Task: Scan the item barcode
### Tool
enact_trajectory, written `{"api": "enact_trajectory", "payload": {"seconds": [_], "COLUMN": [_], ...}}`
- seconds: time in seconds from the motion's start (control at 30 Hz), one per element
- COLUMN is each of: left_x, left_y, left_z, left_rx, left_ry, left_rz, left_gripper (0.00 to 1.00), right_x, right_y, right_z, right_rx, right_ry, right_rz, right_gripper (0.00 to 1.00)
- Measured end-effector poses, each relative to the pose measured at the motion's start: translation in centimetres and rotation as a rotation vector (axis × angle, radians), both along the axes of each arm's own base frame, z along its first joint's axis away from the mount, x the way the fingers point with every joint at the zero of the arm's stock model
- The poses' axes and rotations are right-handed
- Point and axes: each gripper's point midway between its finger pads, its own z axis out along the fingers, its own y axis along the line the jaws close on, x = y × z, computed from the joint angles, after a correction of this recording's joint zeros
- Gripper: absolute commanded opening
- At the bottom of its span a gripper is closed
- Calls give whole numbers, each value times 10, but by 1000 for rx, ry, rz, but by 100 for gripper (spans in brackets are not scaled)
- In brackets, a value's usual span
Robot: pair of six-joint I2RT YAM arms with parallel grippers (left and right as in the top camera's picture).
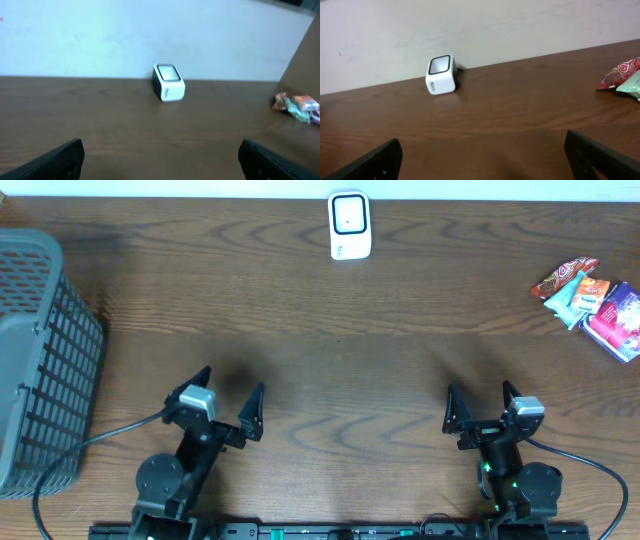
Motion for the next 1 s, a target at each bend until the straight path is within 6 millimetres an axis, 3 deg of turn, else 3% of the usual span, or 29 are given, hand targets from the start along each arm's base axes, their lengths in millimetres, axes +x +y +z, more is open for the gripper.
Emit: {"api": "enact_trajectory", "payload": {"seconds": [0.2, 0.67, 1.0], "left_x": [1, 2, 1], "left_y": [12, 31, 38], "left_z": [-14, -11, -48], "left_rx": [-4, -10, 66], "left_ry": [-21, -102, 33], "left_rz": [49, 128, 155], "left_gripper": [98, 98, 98], "right_x": [0, 0, 0], "right_y": [0, 0, 0], "right_z": [0, 0, 0], "right_rx": [0, 0, 0], "right_ry": [0, 0, 0], "right_rz": [0, 0, 0], "right_gripper": [99, 99, 99]}}
